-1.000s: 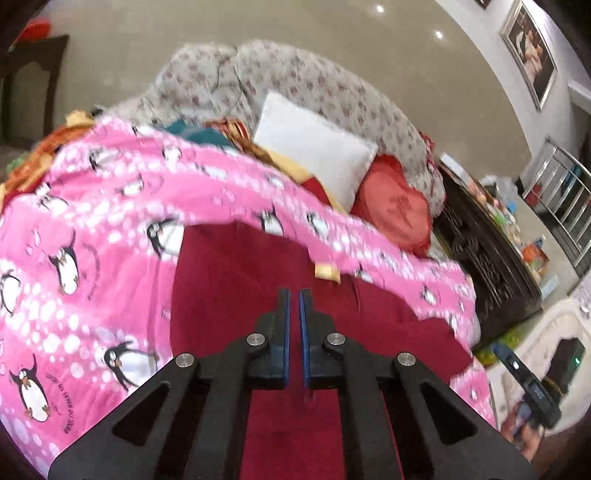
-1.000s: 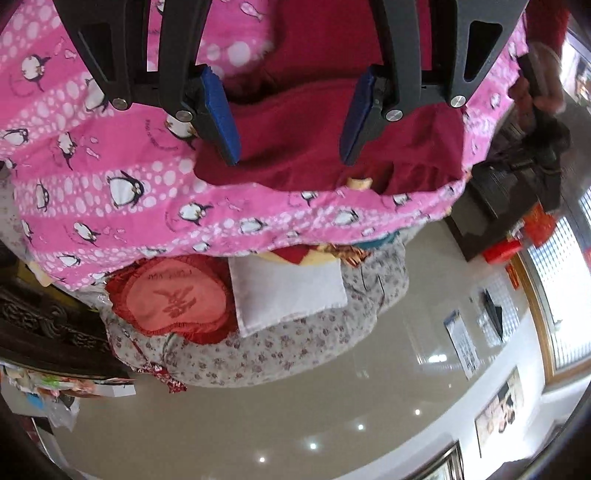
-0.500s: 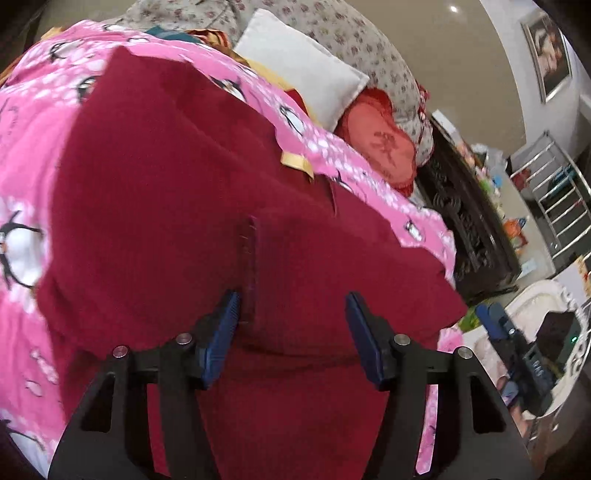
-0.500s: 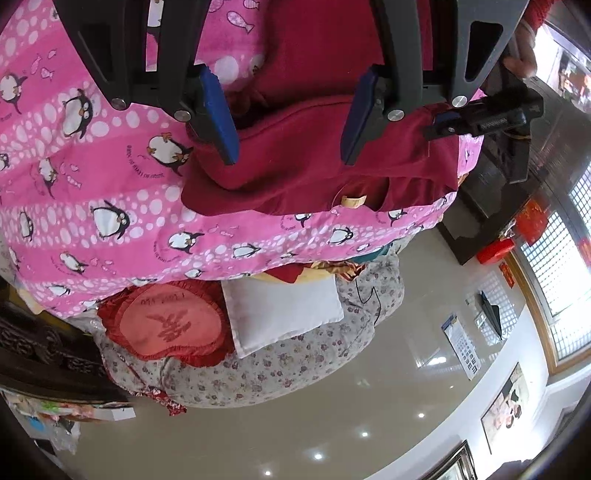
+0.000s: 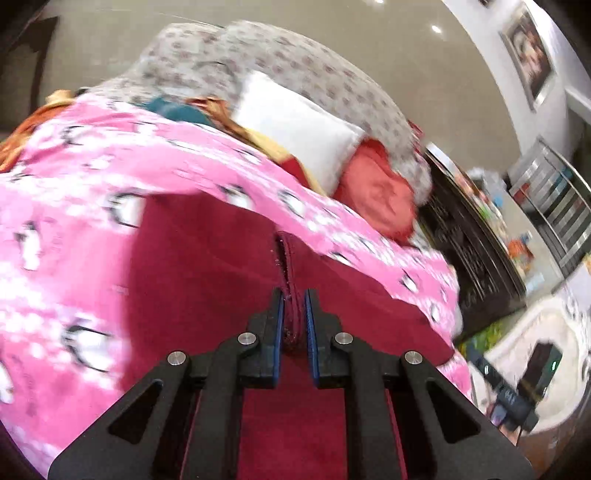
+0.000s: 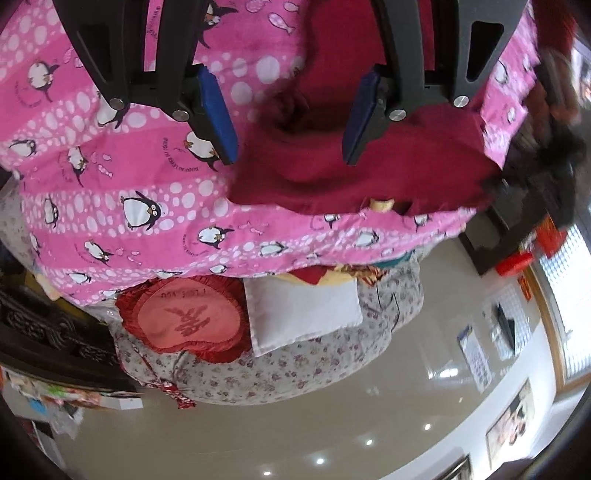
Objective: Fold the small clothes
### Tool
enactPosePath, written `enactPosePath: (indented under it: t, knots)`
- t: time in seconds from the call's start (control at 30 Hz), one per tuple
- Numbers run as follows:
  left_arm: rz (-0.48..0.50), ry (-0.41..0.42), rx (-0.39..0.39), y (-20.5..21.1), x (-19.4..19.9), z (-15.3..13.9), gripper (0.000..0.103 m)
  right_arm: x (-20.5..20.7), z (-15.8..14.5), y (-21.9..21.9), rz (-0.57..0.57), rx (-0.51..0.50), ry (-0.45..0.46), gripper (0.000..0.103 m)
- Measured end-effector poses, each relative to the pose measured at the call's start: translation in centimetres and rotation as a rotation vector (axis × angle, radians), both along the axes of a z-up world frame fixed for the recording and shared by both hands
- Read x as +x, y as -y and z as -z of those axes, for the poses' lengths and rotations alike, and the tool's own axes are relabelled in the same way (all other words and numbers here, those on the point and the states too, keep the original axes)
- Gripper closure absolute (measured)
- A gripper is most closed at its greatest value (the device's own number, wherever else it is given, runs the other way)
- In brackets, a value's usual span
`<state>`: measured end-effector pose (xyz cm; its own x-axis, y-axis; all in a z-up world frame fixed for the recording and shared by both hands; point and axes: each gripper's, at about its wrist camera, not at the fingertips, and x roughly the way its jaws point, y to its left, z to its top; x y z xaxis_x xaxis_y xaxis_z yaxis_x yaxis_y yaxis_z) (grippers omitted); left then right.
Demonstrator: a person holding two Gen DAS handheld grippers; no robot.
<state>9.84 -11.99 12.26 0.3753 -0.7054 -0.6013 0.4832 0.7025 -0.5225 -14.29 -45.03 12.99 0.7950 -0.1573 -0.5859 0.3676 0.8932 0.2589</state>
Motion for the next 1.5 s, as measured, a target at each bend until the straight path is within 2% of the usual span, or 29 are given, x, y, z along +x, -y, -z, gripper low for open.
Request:
enactPosePath:
  t: [0.13,0.27,0.3,0.33,0.37,0.4,0.47,0.53,0.63,0.67,0.7,0.8,0.9,0.93,1.03,1.13,1.23,1.3,1.33,1.5]
  knots:
    - [-0.016,-0.054,0.005,-2.2,1.2,1.9,0.093,1.0,1.5,-1.1,-0.059,-0.031,-0.060,0.042]
    - [-0.009,-0.083,0.049,-1.9,0.8,4.1,0.093,3.0,3.1,-3.0,-0.131,-0.081,-0.119,0.043]
    - [-0.011,-0.092,0.049,-1.9,0.9,4.5,0.093,3.5,3.4,-3.6,-0.139,-0.124,-0.131,0.046]
    - [-0.014,-0.096,0.048,-1.8,0.9,4.6,0.093,3.9,3.6,-4.0,-0.134,-0.169,-0.146,0.067]
    - [-0.020,-0.105,0.039,-2.0,1.1,4.7,0.093,4.3,3.7,-4.7,-0.135,-0.252,-0.175,0.083]
    - [-0.020,-0.109,0.030,-2.2,1.0,4.7,0.093,4.3,3.6,-5.2,-0.134,-0.320,-0.187,0.087]
    - [-0.015,-0.100,0.024,-2.5,0.8,4.4,0.093,3.6,2.9,-5.5,-0.145,-0.325,-0.163,0.092]
    - [-0.009,-0.085,0.048,-2.5,0.4,4.5,0.093,2.8,2.8,-5.5,-0.170,-0.311,-0.166,0.092]
    - [-0.019,-0.095,0.092,-2.3,0.4,6.0,0.093,3.0,5.6,-5.6,-0.184,-0.344,-0.284,0.091]
    - [-0.023,-0.105,0.094,-2.3,0.4,6.6,0.093,2.8,6.0,-5.6,-0.168,-0.369,-0.288,0.089]
    - [-0.025,-0.109,0.089,-2.3,0.4,6.8,0.093,2.3,6.0,-5.0,-0.175,-0.332,-0.274,0.087]
    - [-0.031,-0.098,0.084,-2.9,0.2,6.2,0.093,0.3,4.2,-2.4,-0.183,-0.119,-0.192,0.074]
    - [-0.080,-0.034,0.075,-3.9,-0.7,4.0,0.093,-1.4,1.1,-1.1,-0.125,-0.059,-0.037,0.072]
    - [-0.090,-0.005,0.067,-4.0,-1.0,3.4,0.093,-1.1,0.4,-1.1,-0.111,-0.060,-0.015,0.072]
    - [-0.085,0.031,0.042,-3.5,-1.8,2.3,0.080,1.3,-0.2,-2.4,-0.126,-0.084,-0.024,0.072]
    - [-0.048,0.021,0.061,-1.7,-1.9,2.9,0.079,4.3,1.2,-4.7,-0.145,-0.168,-0.116,0.072]
    - [-0.029,0.029,0.136,0.1,-1.9,4.8,0.079,4.6,3.9,-6.2,-0.108,-0.260,-0.230,0.072]
    - [-0.027,0.014,0.160,0.8,-1.3,6.5,0.079,4.2,5.6,-6.4,-0.115,-0.295,-0.256,0.072]
    - [-0.031,0.008,0.148,0.8,-0.9,7.3,0.079,3.8,5.9,-6.5,-0.119,-0.317,-0.238,0.072]
    - [-0.020,0.031,0.152,0.5,-1.5,6.6,0.079,2.5,3.4,-4.7,-0.109,-0.193,-0.189,0.072]
